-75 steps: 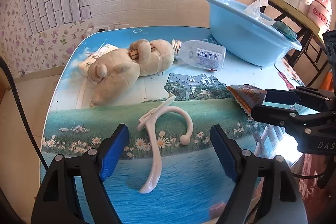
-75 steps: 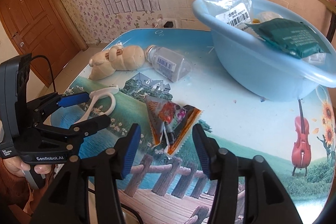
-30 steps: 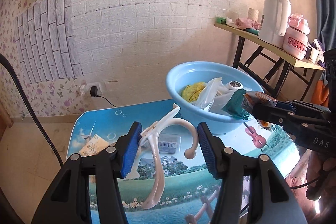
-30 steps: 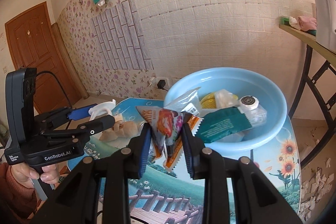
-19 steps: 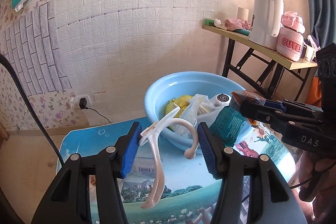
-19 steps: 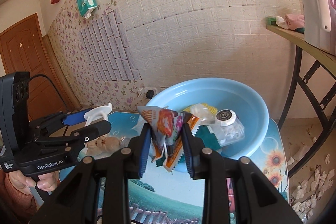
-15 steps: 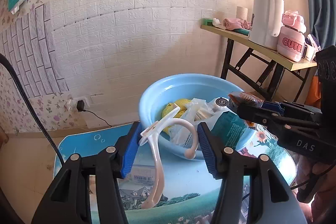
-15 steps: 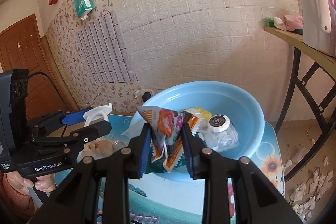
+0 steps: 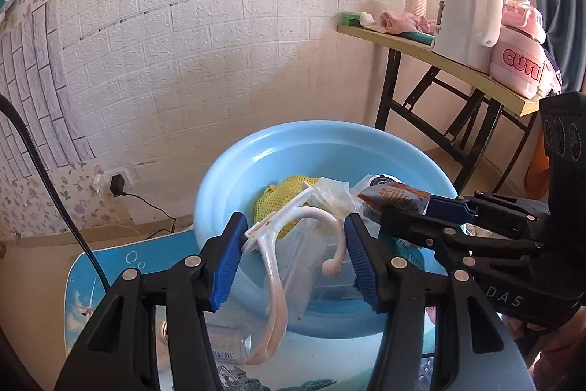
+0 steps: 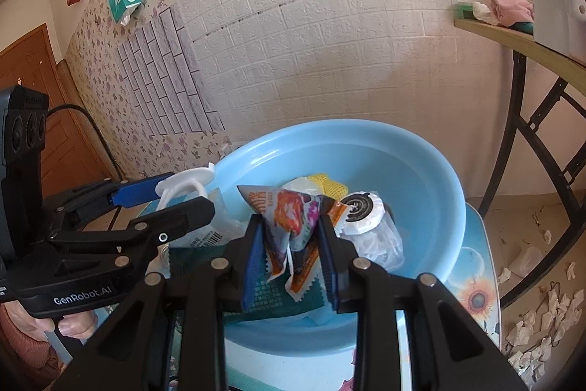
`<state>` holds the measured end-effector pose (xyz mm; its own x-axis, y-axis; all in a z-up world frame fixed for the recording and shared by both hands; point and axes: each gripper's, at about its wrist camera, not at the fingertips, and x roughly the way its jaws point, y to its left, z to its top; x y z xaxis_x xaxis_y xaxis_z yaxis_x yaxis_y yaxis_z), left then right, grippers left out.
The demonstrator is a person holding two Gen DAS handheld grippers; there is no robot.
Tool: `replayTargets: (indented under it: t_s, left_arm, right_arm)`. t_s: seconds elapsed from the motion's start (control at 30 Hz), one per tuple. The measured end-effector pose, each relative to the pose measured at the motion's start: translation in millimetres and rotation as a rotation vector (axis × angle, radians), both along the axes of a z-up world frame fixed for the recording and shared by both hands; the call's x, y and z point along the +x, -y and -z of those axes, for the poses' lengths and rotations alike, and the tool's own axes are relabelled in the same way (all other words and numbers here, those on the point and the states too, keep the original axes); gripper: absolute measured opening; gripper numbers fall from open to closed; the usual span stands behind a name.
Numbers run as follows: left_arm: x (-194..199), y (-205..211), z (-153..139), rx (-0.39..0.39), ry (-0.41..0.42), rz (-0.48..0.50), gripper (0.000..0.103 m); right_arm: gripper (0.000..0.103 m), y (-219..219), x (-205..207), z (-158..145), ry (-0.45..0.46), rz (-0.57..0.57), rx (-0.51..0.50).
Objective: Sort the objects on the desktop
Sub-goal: 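Carry the hook and brown packet into the basin and open both grippers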
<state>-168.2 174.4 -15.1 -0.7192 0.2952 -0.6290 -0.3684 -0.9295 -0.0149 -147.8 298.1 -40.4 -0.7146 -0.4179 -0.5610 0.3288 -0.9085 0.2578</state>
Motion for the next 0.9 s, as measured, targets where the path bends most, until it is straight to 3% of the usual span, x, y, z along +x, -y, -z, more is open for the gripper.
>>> replayTargets:
  t_s: [0.1, 0.23, 0.4, 0.7, 0.9]
  left_arm:
    - [-1, -2, 2, -0.008, 0.001, 0.0, 0.057]
    - [0, 2, 0, 0.006, 0.006, -0.003, 0.077]
    - [6, 4, -6, 0.001, -0.012, -0.008, 0.078]
    - [23, 15, -11, -0.013, -0.001, -0.023, 0.078]
    - [36, 34, -13, 0.005, 0.02, -0.052, 0.088]
  right_arm:
    - [0.031, -1, 0, 2, 0.002, -0.001, -0.001]
    - [0.032, -3, 0, 1, 0.014, 0.007, -0.007]
    - [0.038, -2, 9, -5, 0.0, 0.01, -0.012]
    - [0.039, 5, 27, -13, 0.006, 0.011, 0.006]
    - [0.039, 11, 35, -14, 0.024, 0.009, 0.007]
